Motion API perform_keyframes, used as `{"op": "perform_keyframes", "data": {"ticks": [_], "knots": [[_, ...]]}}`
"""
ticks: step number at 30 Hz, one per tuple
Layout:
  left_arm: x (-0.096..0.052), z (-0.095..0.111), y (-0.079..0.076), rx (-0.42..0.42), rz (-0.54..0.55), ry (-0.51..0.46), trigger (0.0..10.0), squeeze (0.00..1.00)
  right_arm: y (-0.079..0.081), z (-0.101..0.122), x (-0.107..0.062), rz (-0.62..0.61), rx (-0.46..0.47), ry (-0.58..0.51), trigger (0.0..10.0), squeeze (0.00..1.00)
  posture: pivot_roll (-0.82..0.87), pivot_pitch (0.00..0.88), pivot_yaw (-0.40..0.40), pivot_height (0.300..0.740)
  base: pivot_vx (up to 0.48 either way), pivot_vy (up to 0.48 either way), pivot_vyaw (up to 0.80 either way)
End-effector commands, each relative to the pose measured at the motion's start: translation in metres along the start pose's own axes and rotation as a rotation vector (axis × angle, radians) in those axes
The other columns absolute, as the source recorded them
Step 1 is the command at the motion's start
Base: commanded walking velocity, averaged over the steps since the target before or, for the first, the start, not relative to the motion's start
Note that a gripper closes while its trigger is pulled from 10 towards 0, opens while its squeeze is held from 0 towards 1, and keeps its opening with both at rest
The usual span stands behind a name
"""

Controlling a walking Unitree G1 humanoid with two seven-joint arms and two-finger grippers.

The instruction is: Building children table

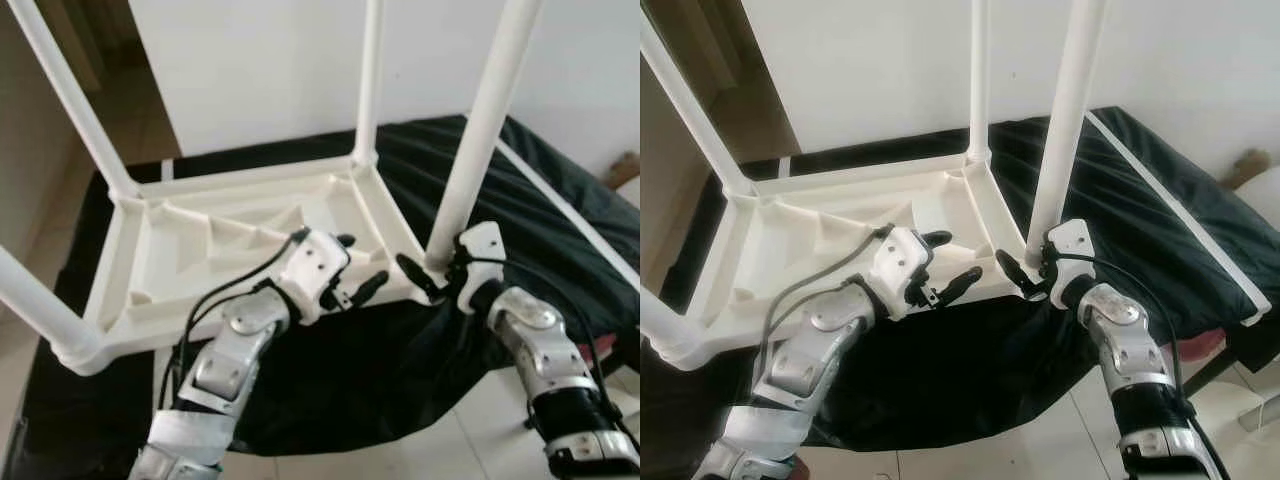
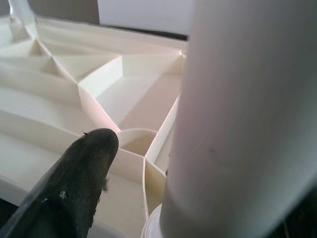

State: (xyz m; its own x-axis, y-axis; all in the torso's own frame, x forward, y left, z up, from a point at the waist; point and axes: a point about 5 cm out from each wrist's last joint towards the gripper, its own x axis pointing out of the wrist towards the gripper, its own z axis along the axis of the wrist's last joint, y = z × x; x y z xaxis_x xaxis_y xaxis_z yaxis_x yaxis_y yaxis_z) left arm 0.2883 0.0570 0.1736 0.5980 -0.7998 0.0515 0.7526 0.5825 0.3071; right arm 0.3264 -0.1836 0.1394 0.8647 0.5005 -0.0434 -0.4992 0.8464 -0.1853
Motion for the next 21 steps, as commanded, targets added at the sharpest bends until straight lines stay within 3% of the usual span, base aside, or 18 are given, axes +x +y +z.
{"op": "perform_keyframes", "data": {"ticks": [1,2,3,5,15,16,21], "knots": [[-0.0014,-0.0008,0.0007,0.012,0.006,0.015,10.0,0.0,0.0043,-0.0049,0.0033,0.036,-0.026,0.029,10.0,0.0,0.05,0.0,0.03,0.74,0.0,0.0,0.0],[-0.0014,-0.0008,0.0007,0.012,0.006,0.015,10.0,0.0,0.0043,-0.0049,0.0033,0.036,-0.026,0.029,10.0,0.0,0.05,0.0,0.03,0.74,0.0,0.0,0.0],[-0.0016,0.0017,0.0022,0.021,0.006,0.012,10.0,0.0,0.0031,-0.0057,0.0051,0.036,-0.031,0.037,0.5,0.0,0.07,0.0,0.023,0.74,0.0,0.0,0.0],[-0.0016,0.0024,0.0025,0.027,0.008,0.012,10.0,0.0,0.0028,-0.0064,0.0046,0.036,-0.028,0.038,0.0,0.0,0.08,0.0,0.017,0.74,0.0,0.0,0.0],[-0.0016,0.0052,0.0025,0.033,0.031,0.005,10.0,0.0,0.0024,-0.0112,0.0012,0.024,-0.007,0.04,0.0,0.0,0.1,0.014,-0.008,0.74,0.0,0.0,0.0],[-0.0021,0.0052,0.0007,0.031,0.037,0.005,10.0,0.0,0.0012,-0.012,0.0005,-0.024,0.015,0.036,10.0,0.0,0.1,0.017,-0.017,0.74,0.0,0.0,0.0],[-0.003,0.0049,-0.0007,0.033,0.035,0.007,10.0,0.0,-0.0011,-0.0118,0.0022,-0.094,0.029,0.027,10.0,0.0,0.1,0.019,-0.016,0.74,0.0,0.0,0.0]]}}
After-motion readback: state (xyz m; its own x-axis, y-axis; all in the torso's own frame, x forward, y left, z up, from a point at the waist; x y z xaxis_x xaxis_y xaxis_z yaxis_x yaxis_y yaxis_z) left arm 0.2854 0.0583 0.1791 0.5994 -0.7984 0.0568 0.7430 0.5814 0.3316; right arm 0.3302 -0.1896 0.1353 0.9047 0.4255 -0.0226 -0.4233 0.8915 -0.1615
